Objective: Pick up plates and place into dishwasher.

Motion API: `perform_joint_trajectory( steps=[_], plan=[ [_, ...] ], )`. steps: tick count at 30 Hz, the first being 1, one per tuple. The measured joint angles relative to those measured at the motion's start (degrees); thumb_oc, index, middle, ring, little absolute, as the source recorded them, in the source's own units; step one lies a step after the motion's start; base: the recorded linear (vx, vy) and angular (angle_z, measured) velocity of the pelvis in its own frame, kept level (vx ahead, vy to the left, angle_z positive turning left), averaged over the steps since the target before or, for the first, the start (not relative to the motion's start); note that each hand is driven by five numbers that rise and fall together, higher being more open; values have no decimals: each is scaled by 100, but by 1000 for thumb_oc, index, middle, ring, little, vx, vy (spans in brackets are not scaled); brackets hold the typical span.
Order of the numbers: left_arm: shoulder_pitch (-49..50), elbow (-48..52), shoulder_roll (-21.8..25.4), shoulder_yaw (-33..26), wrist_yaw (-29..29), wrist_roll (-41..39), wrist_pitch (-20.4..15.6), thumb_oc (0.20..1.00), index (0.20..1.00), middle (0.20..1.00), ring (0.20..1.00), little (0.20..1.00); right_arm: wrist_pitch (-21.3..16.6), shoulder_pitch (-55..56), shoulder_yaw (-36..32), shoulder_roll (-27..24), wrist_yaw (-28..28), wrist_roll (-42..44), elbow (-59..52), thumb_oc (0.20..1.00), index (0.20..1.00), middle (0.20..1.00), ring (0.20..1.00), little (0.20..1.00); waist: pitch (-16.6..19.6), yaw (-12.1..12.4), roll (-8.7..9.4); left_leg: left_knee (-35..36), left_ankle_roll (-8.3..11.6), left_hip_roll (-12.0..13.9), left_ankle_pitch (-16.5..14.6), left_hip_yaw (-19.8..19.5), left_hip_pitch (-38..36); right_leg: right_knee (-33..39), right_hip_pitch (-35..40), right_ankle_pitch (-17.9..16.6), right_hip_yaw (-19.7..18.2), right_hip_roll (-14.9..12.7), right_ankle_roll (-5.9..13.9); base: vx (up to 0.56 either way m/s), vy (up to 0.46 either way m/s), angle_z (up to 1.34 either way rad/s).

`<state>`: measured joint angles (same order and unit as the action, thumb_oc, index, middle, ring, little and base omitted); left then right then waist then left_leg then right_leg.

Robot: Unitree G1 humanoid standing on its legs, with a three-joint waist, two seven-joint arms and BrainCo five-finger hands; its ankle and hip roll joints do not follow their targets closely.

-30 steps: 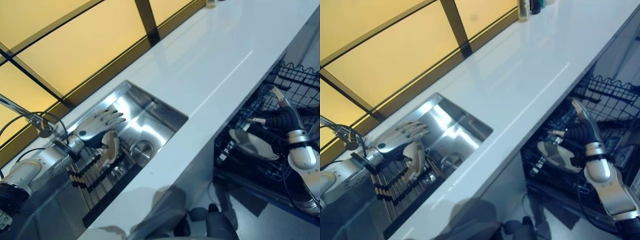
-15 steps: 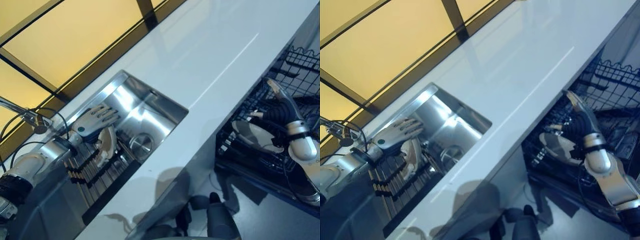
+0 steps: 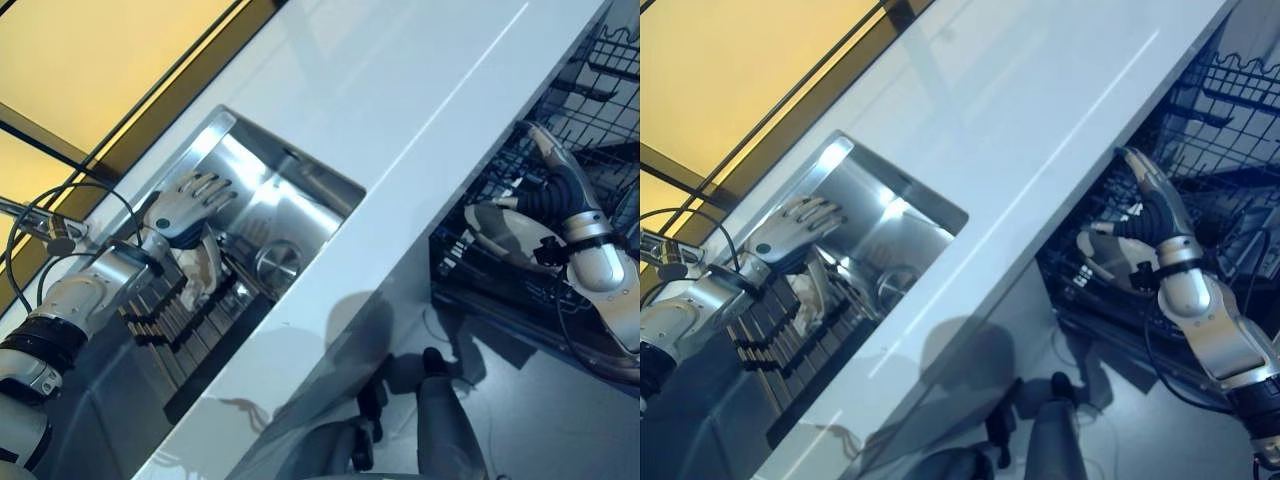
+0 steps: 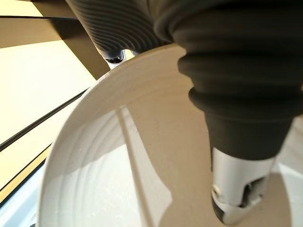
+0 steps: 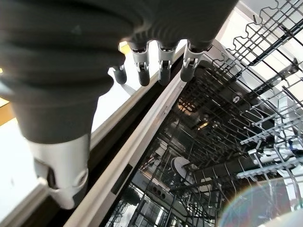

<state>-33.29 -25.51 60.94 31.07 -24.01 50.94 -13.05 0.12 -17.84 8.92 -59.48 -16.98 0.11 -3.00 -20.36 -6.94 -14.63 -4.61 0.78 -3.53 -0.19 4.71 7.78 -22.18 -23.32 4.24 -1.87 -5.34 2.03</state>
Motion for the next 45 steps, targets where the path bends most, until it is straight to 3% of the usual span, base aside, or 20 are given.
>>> perform_joint_trajectory(
  steps=[13, 22, 33, 39, 45],
  plan=[
    [-94, 69, 39, -65, 286, -9, -149, 200, 200, 200, 200, 200, 26, 30, -131, 21, 281, -24, -1, 1000, 1000, 1000, 1000, 1000, -59, -34, 83, 81, -44, -42, 12, -17, -162, 67, 163, -29, 107, -135, 48, 25, 20, 0],
    [127, 164, -86, -136, 318, -45, -261, 200, 200, 200, 200, 200, 31, 231, -607, 29, 551, -66, -43, 1000, 1000, 1000, 1000, 1000, -2, -54, 5, 241, -75, -31, -4, -72, -526, 112, 489, 10, 233, -162, -11, 25, -3, 3],
    [1015, -77, -389, -982, 190, -523, -76, 200, 200, 200, 200, 200, 11, 767, -887, 119, 681, -70, -80, 1000, 1000, 1000, 1000, 1000, 280, -11, -6, 374, -15, 100, 4, -221, -837, 246, 886, 83, 429, -79, -47, 28, -60, 7],
    [1714, -138, -415, -1471, 148, -794, 22, 200, 200, 200, 200, 200, -184, 1244, -1085, 497, 638, -72, -96, 1000, 1000, 1000, 1000, 1000, 708, 147, 139, 480, 34, 201, 6, -350, -992, 391, 1114, 131, 590, -12, -73, -20, -109, 12],
    [2078, -80, -353, -1783, 272, -988, 27, 200, 200, 200, 200, 200, -269, 1368, -1077, 697, 510, -74, -97, 1000, 1000, 1000, 1000, 1000, 1011, 347, 394, 506, 68, 257, -15, -471, -1029, 481, 1236, 140, 702, 29, -94, -54, -130, 7]
  ],
)
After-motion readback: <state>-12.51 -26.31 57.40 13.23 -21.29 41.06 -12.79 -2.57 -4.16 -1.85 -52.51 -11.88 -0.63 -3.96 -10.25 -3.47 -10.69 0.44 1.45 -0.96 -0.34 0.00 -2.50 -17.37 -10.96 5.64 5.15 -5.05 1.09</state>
